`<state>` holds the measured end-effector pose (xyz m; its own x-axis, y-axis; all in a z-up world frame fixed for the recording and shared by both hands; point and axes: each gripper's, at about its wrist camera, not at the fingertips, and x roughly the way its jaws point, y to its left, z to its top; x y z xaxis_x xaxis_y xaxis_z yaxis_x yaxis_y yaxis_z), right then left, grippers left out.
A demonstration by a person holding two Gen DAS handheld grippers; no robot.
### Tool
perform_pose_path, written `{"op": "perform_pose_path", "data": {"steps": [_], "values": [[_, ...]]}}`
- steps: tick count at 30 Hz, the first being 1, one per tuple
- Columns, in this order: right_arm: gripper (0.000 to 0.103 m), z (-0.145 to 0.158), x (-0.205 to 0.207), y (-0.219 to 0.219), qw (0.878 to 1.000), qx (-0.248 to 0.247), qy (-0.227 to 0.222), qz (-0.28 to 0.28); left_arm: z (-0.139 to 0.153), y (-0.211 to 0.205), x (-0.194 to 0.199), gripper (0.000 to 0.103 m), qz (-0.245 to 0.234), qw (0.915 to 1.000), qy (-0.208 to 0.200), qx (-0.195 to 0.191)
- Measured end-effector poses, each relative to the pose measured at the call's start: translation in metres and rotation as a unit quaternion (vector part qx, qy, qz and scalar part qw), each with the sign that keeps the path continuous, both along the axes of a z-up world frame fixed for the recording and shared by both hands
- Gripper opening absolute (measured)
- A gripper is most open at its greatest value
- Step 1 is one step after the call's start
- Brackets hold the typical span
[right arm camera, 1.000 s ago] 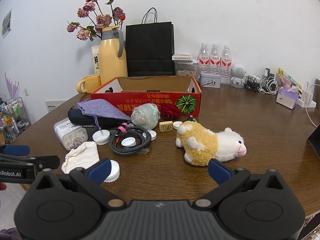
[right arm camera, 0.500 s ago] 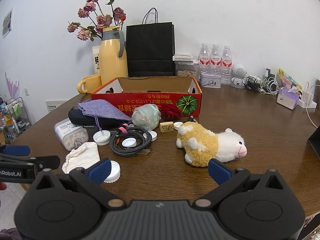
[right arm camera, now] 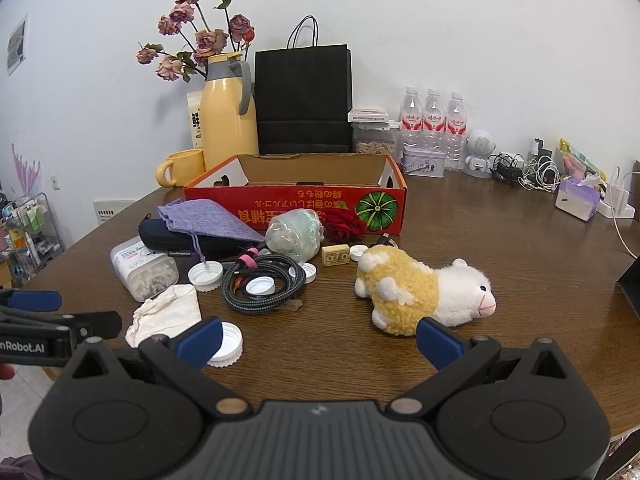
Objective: Organize objects
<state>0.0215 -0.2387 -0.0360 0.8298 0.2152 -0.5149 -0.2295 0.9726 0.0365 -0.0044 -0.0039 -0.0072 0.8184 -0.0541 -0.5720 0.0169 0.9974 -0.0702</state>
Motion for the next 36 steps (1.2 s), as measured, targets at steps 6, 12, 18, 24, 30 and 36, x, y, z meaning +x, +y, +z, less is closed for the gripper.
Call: {"op": "perform_pose_path", "data": {"steps": [6, 12, 18, 24, 30, 36], "values": [[0.103, 0.001, 0.001, 0.002, 1.000, -0.001, 0.001, 0.002, 0.000, 0.000, 0.000, 0.103, 0.000, 1.0000, 0.001, -0.001], [0.103, 0.000, 0.004, 0.004, 1.000, -0.002, 0.002, 0.010, -0.001, 0.005, 0.001, 0.103, 0.003, 1.0000, 0.003, -0.003], [0.103, -0.007, 0.012, 0.012, 0.999, -0.006, 0.004, 0.036, -0.006, 0.012, 0.008, 0.103, 0.008, 0.9999, 0.012, -0.005], [0.102, -0.027, 0.026, 0.035, 0.995, -0.014, 0.028, 0.097, -0.016, 0.022, 0.012, 0.103, 0.025, 0.9994, 0.023, -0.005], [0.069, -0.052, 0.047, 0.057, 0.990, -0.016, 0.055, 0.127, -0.025, 0.030, 0.016, 0.103, 0.034, 0.9988, 0.034, -0.006], [0.039, -0.057, 0.051, 0.063, 0.987, -0.018, 0.048, 0.149, -0.030, 0.030, 0.019, 0.103, 0.032, 0.9989, 0.034, -0.004]]}}
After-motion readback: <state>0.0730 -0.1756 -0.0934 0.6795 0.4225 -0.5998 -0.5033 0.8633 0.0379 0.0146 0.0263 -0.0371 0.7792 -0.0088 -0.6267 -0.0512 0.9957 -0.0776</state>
